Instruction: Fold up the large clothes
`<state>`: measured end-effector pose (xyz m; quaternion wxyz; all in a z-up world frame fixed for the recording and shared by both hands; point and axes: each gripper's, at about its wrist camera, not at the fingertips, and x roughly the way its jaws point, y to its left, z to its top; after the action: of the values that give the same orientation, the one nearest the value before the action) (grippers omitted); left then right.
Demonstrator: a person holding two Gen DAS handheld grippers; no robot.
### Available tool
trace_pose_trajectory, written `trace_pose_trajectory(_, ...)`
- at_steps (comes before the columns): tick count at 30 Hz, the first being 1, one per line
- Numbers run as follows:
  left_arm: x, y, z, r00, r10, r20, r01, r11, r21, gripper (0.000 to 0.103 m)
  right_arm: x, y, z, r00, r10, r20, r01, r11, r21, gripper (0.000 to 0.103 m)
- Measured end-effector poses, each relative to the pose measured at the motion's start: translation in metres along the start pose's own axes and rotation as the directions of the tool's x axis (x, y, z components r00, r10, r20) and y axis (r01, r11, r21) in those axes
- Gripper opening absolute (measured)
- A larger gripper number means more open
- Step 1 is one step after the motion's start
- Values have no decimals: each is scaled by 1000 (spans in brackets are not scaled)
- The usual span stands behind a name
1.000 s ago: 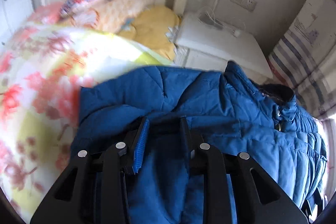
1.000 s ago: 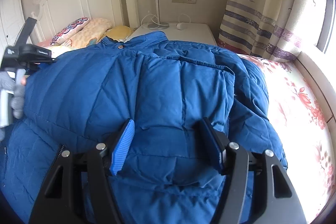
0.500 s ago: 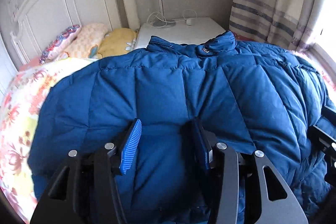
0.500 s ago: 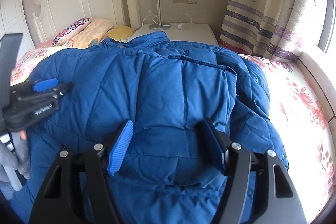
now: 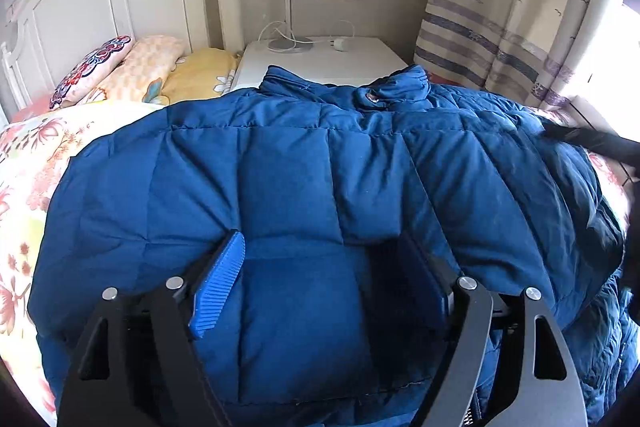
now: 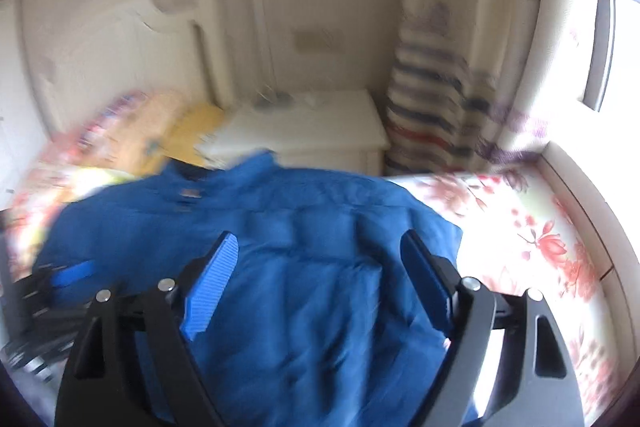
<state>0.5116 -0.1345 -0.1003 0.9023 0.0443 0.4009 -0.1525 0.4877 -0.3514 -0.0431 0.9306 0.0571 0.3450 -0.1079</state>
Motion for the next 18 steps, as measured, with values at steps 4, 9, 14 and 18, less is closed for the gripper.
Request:
trace_pose_trajectory(4,1,-1,0,1000,-17,-3,17,1000,5,85,73,-32,-2,975,94,-202,-72,991,113,92)
trace_pose_trajectory(9,3,-4,1,1000,-18,-11,18,1000,19,89,41,-36,-1,987,55,-152,-30,987,158,80)
trace_pose_trajectory(14,2,-3,0,1000,-17,-9,18,1000,19,90,-17,25,-22,998,63,21,-62,997,-47,80)
trace_pose_trajectory(18,2,-5,0,1000,-8,-8,8,1000,25,91,-3,65,-59,998,1,-62,-15,977,-214,80)
